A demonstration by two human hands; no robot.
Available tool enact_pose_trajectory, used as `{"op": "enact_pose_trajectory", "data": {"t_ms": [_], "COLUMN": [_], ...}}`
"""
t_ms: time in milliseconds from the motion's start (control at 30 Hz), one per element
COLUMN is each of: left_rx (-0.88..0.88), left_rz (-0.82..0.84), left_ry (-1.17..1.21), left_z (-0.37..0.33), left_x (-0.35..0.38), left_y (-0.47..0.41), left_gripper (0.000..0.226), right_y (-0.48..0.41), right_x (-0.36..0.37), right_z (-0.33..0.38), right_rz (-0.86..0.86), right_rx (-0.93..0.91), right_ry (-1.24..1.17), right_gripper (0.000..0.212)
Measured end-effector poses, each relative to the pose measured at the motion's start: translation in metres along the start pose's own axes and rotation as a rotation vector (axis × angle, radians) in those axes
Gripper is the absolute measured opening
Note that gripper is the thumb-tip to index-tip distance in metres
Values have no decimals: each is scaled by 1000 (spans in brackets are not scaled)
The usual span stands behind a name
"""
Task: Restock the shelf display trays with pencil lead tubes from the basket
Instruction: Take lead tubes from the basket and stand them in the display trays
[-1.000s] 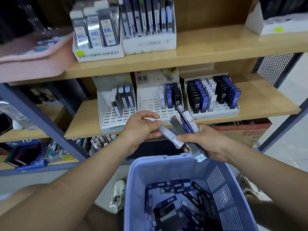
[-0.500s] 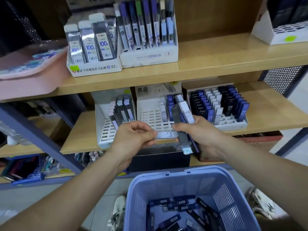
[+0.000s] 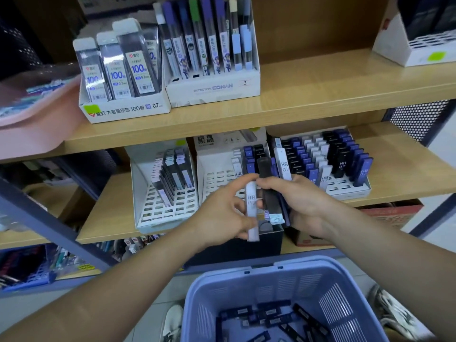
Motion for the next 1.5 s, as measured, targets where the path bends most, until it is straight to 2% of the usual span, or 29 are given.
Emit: {"op": "enact_pose_trajectory", "data": {"t_ms": [167,367,467,833,1033,1133,1233,1367,1500], "left_rx": [46,102,112,248,260,253,269,254,311], "left_rz": [-169,-367,-372,-447,-390,-369,-452,-512,-550], "left_ry": [68,112,111,-239,-324,-377,-391,-318,-405], "left_z": [0,8,12,28,33,33,28,24,18], "left_x": [-24,-40,-36,-34,-30,-28,-31,-33,-29], "left_y": [-27,-61,-69,-91,-100,-103,-105,-106,-106], "left_gripper": [65,42,38,34,29,36,36,23,23], "right_y": [-11,-12,-11,-8,-10,-11,-12,-14,-15], "right_x": [-18,-28,-35,-48,-44,-44,-46,-47,-47], "right_z": [1,-7,-11,-11,-13,-13,-13,-14,-14], "right_rz": [-53,-10,12,14,13,6,6,9,12], "right_rx": [15,68,82,110,101,102,103,89,88], "right_ry": [49,134,148,125,111,97,86,70,58], "right_gripper": [14,15,14,17,21,19,19,22,22]}}
Point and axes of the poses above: each hand's wrist, its own y-axis away from the middle knuckle, its own x-axis out of the palm, z = x × y, the point moved 1 cm from there along -y, towards the middle knuckle, and after that the axes turned 10 degrees about -x, right-handed, at the moved point
